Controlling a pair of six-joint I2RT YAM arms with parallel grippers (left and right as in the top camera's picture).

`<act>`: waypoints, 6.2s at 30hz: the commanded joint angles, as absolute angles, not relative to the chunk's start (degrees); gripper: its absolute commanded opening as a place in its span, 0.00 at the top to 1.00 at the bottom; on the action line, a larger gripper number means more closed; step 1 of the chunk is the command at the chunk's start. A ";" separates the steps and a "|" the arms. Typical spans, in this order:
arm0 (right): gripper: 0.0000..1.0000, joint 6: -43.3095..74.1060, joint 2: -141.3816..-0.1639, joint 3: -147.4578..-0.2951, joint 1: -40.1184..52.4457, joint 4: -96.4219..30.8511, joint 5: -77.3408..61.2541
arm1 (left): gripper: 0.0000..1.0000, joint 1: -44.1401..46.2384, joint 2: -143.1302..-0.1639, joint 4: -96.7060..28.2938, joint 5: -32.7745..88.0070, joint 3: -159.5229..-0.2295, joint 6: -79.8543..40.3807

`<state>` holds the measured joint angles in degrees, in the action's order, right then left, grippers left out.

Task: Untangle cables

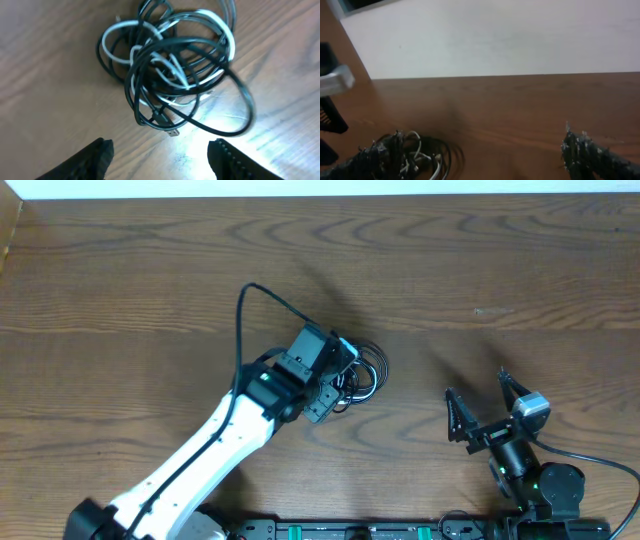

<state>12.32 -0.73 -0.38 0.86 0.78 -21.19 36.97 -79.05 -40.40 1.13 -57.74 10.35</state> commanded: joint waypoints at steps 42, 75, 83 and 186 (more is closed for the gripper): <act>0.01 18.20 -0.49 -0.82 0.08 -2.22 -17.58 | 0.60 36.93 -86.19 -29.17 -5.85 -53.36 11.35; 0.01 18.20 -0.49 -0.80 0.08 -3.88 -15.97 | 0.93 36.91 -91.29 -22.83 -5.39 -50.85 10.17; 0.01 18.20 -0.49 -0.80 0.08 -3.92 -14.87 | 0.92 36.91 -81.01 -24.58 -5.41 -50.89 9.80; 0.99 23.73 -71.16 -40.23 10.70 -19.35 -19.42 | 0.92 36.95 -59.42 -13.56 3.55 -50.89 25.19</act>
<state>23.57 -70.87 -39.44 11.16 -17.30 -28.51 36.97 -60.10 -12.75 11.62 -50.92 25.52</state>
